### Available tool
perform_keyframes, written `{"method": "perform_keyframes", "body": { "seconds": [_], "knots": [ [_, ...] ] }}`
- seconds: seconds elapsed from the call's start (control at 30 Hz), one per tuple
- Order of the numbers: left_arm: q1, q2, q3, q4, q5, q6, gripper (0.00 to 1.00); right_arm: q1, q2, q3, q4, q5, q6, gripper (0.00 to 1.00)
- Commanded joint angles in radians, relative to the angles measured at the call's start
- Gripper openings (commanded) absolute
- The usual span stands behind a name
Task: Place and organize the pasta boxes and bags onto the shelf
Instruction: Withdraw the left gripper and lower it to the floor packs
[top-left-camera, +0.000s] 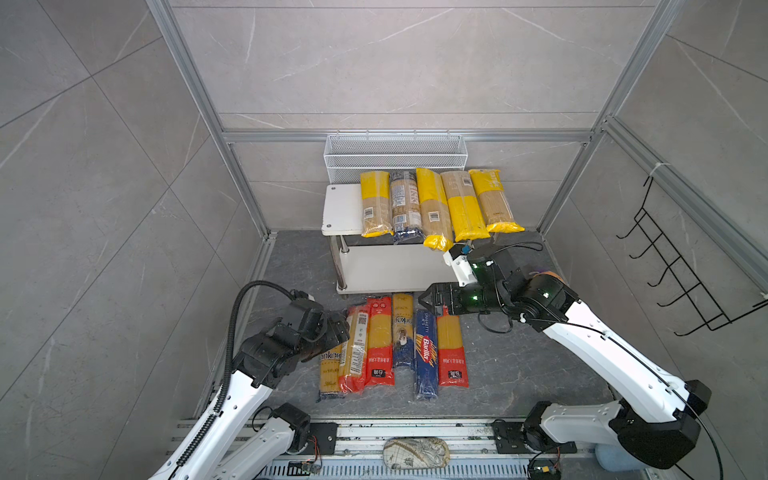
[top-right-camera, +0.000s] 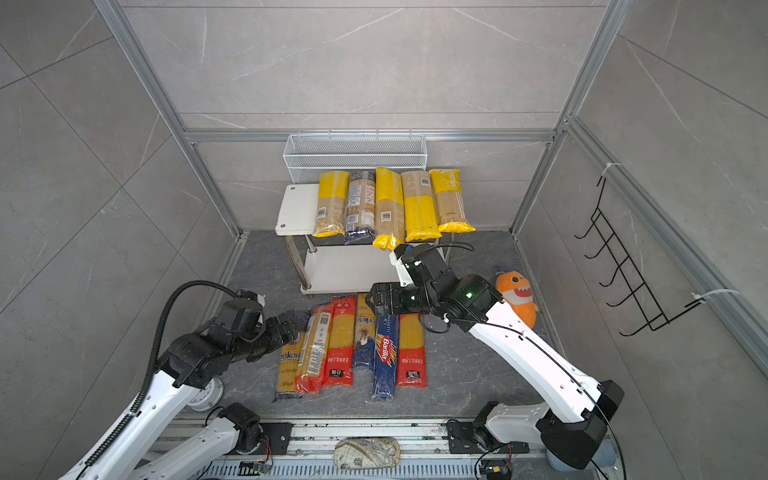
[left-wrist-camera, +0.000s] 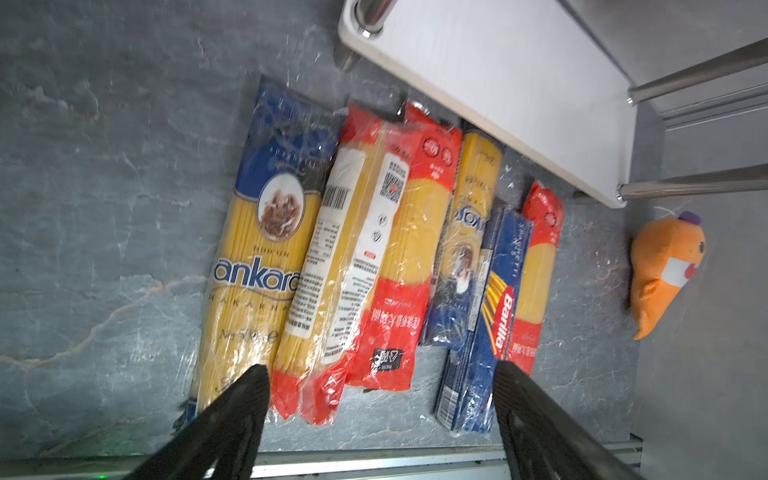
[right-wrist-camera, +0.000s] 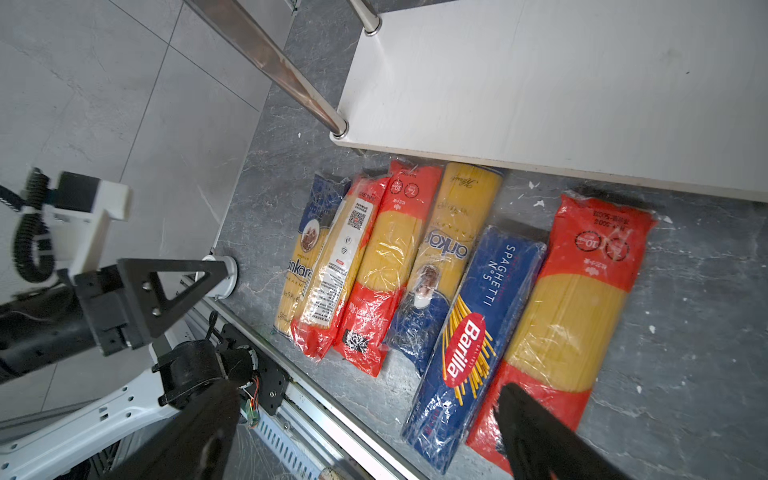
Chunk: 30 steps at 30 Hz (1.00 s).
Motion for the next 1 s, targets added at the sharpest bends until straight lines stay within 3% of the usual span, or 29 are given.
{"method": "perform_keyframes", "body": {
  "seconds": [0.0,0.27,0.6,0.97],
  "knots": [
    [-0.062,0.006,-0.062,0.084,-0.054,-0.095,0.88,0.006,-0.005,-0.017,0.006,-0.016,0.027,1.0],
    [-0.191,0.121,-0.188,0.227,-0.116,-0.147,0.91,0.021,-0.026,-0.05,0.0,0.0,0.048,1.0],
    [-0.21,0.166,-0.321,0.365,-0.151,-0.155,0.93,0.045,-0.086,-0.111,0.001,0.027,0.084,1.0],
    [-0.213,0.332,-0.367,0.51,-0.129,-0.144,0.93,0.077,-0.108,-0.114,0.006,0.058,0.104,1.0]
  ]
}}
